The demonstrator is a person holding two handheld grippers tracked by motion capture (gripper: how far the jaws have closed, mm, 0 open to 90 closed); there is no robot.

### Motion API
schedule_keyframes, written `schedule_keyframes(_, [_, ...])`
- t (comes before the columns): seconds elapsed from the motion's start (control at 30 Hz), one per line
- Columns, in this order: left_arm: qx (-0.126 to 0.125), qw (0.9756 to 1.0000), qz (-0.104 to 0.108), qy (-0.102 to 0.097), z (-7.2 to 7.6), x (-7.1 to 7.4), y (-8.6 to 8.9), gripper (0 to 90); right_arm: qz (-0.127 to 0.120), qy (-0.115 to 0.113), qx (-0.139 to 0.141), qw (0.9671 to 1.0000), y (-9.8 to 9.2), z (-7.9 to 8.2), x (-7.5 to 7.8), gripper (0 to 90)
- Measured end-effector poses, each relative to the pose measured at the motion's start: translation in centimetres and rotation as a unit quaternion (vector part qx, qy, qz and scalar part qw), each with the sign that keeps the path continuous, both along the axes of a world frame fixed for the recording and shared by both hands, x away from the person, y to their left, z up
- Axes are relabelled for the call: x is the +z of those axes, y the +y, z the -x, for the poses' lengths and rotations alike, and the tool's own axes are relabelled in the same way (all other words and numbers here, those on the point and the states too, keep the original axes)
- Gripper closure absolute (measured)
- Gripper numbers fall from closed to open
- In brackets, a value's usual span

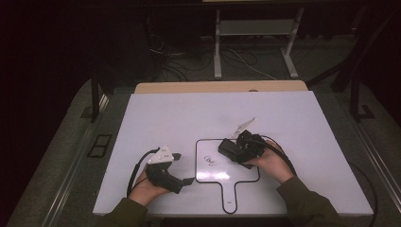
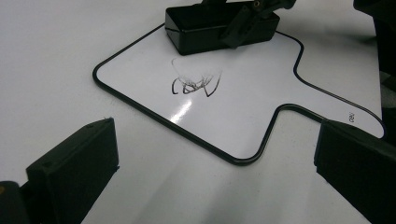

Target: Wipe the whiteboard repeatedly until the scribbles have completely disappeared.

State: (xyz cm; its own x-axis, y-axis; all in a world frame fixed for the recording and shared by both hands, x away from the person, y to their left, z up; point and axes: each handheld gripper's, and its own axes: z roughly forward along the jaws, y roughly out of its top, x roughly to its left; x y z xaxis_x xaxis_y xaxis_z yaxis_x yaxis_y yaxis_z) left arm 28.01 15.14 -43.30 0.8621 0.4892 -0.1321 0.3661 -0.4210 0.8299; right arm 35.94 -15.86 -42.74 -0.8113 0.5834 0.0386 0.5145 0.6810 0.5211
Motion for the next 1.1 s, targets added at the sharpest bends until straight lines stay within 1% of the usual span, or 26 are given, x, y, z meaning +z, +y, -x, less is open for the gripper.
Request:
schedule_keyframes(0.1, [-0.001, 1.0, 0.0, 0.0, 0.0, 0.0, 0.0, 0.0, 0.003, -0.002, 0.007, 1.0, 0.4, 0.3, 0.0, 38.7])
schedule_keyframes(0.23, [-0.001, 1.0, -0.001, 0.0, 0.0, 0.0, 0.0, 0.0, 0.0, -0.005, 0.045, 0.999, 2.3, 1.2, 0.0, 38.6])
schedule_keyframes(0.3, [-0.001, 1.0, -0.001, 0.0, 0.0, 0.0, 0.0, 0.0, 0.0, -0.004, 0.068, 0.9977, 3.8, 1.8, 0.0, 38.7])
schedule_keyframes(0.33, [-0.001, 1.0, -0.002, 0.0, 0.0, 0.0, 0.0, 0.0, -0.001, -0.002, 0.074, 0.9973, 4.4, 1.9, 0.0, 38.6])
schedule_keyframes(0.37, [-0.001, 1.0, -0.002, -0.001, 0.0, 0.0, 0.0, 0.0, 0.001, -0.007, 0.081, 0.9967, 4.8, 1.9, 0.0, 38.6])
schedule_keyframes(0.43, [-0.001, 1.0, -0.002, -0.001, 0.0, 0.0, 0.0, 0.0, 0.001, -0.004, 0.084, 0.9965, 5.4, 1.5, 0.0, 38.6])
schedule_keyframes(0.47, [-0.001, 1.0, -0.002, -0.001, 0.0, 0.0, 0.0, 0.0, 0.002, -0.006, 0.08, 0.9967, 5.4, 1.1, 0.0, 38.7])
schedule_keyframes(0.6, [-0.001, 1.0, -0.002, -0.001, 0.0, 0.1, -0.1, 0.0, -0.002, -0.001, 0.052, 0.9987, 5.4, -0.8, 0.0, 38.7])
schedule_keyframes(0.67, [-0.001, 1.0, 0.001, 0.0, 0.0, 0.0, -0.1, 0.0, 0.004, -0.003, 0.046, 0.9989, 5.6, -1.4, 0.0, 38.7])
schedule_keyframes(0.73, [0.001, 1.0, 0.004, 0.001, 0.0, 0.0, -0.1, 0.0, 0.008, -0.005, 0.053, 0.9985, 6.2, -1.3, 0.1, 38.7])
schedule_keyframes(0.8, [0.001, 1.0, 0.004, 0.001, 0.1, 0.0, -0.1, 0.0, 0.005, -0.006, 0.074, 0.9972, 6.9, -0.7, 0.0, 38.7])
schedule_keyframes(0.87, [0.0, 1.0, 0.003, 0.0, 0.1, 0.0, -0.1, 0.0, 0.008, -0.007, 0.088, 0.9961, 7.8, 0.1, 0.1, 38.7])
schedule_keyframes(0.93, [0.0, 1.0, 0.004, 0.0, 0.1, 0.0, -0.2, 0.0, 0.005, -0.008, 0.107, 0.9942, 8.4, 0.7, 0.1, 38.7])
schedule_keyframes(1.0, [0.0, 1.0, 0.004, -0.001, 0.1, 0.1, -0.2, 0.0, 0.011, -0.01, 0.11, 0.9939, 8.6, 0.7, 0.1, 38.7])
schedule_keyframes(1.1, [0.001, 1.0, 0.006, 0.0, 0.1, 0.0, -0.2, 0.0, 0.009, -0.004, 0.092, 0.9957, 8.3, -0.3, 0.1, 38.7])
